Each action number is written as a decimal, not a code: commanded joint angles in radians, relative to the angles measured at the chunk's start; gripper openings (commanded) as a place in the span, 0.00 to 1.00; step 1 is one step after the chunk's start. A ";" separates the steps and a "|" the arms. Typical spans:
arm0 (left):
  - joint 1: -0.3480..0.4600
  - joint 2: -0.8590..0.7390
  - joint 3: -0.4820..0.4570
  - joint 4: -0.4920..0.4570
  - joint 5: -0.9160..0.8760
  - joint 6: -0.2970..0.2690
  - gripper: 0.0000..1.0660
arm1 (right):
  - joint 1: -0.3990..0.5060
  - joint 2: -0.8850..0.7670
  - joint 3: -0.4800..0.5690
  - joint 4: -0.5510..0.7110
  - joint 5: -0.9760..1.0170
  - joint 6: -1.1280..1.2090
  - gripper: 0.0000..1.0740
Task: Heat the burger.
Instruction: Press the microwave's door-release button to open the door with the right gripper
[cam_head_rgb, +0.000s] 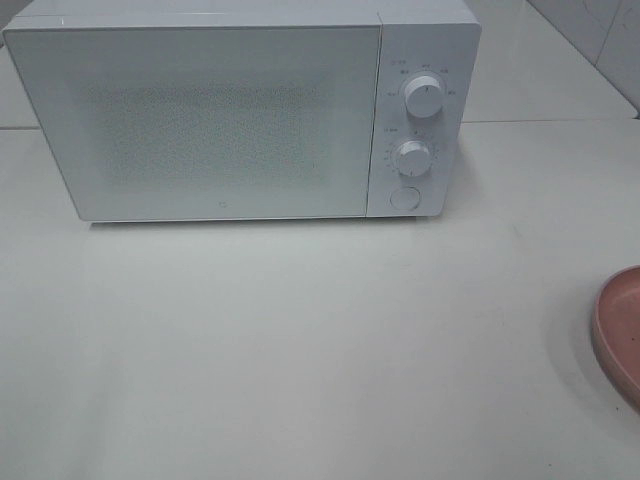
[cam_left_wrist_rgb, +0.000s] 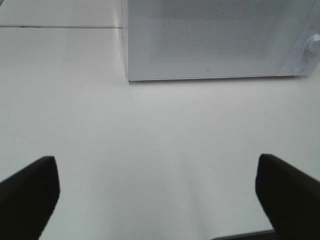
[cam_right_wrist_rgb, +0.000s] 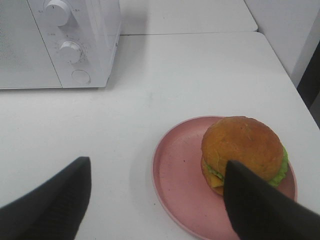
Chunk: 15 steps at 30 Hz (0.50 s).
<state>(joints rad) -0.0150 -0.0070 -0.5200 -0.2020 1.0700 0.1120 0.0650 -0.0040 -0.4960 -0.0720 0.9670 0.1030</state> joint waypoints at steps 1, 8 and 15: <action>0.005 -0.001 0.003 0.000 0.005 -0.003 0.94 | -0.001 -0.025 0.001 0.003 -0.008 -0.010 0.66; 0.005 -0.001 0.003 0.000 0.005 -0.003 0.94 | -0.001 -0.025 0.001 0.003 -0.008 -0.010 0.66; 0.005 -0.001 0.003 0.000 0.005 -0.003 0.94 | -0.001 -0.025 0.001 0.003 -0.008 -0.010 0.66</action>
<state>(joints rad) -0.0150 -0.0070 -0.5200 -0.2020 1.0700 0.1120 0.0650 -0.0040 -0.4960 -0.0720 0.9670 0.1030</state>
